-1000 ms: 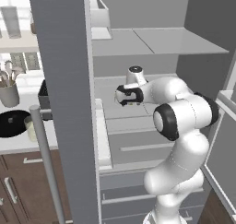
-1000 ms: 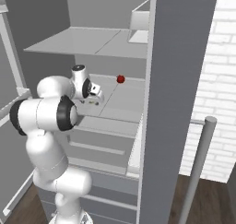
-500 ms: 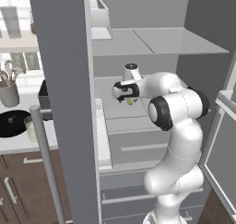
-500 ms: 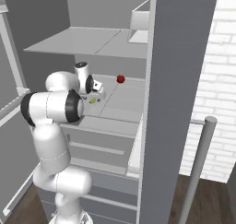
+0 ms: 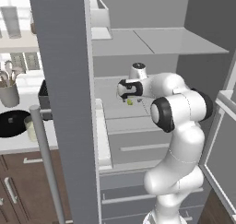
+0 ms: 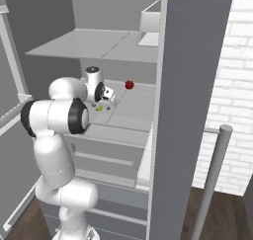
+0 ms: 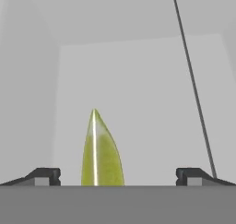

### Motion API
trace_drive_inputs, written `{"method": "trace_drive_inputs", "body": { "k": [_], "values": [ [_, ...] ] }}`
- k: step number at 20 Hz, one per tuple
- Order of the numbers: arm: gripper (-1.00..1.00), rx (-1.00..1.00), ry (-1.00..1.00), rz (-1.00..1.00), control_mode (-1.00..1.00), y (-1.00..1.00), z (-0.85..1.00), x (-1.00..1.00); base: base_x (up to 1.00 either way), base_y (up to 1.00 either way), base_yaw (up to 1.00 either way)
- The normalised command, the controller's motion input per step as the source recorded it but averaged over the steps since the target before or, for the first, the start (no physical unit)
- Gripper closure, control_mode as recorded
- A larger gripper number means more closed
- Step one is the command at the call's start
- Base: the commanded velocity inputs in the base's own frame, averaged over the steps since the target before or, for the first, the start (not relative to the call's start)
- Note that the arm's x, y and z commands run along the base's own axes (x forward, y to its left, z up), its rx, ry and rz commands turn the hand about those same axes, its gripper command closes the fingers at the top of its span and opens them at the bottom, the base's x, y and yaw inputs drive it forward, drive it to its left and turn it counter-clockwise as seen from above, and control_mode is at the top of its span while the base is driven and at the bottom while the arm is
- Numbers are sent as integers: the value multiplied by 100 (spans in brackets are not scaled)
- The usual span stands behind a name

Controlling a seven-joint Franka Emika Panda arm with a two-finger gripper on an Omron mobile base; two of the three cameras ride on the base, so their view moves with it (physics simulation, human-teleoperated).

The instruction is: Grab a lemon wedge from the fridge and one ice cube from the ice bowl, and put them in the glass of lemonade.

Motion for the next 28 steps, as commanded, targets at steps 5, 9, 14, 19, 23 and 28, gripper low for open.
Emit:
{"method": "trace_drive_inputs", "body": {
  "k": [5,9,14,19,23,28],
  "values": [
    [-100,0,0,0,-100,3,0,0,0,0,0],
    [-100,0,0,0,-100,17,0,0,0,0,0],
    [-100,0,0,0,-100,13,0,0,0,0,0],
    [-100,0,0,0,-100,-2,-6,0,0,0,0],
    [-100,0,0,0,-100,0,-25,0,0,0,0],
    [-100,0,0,0,-100,0,-13,0,0,0,0]
  ]
}}
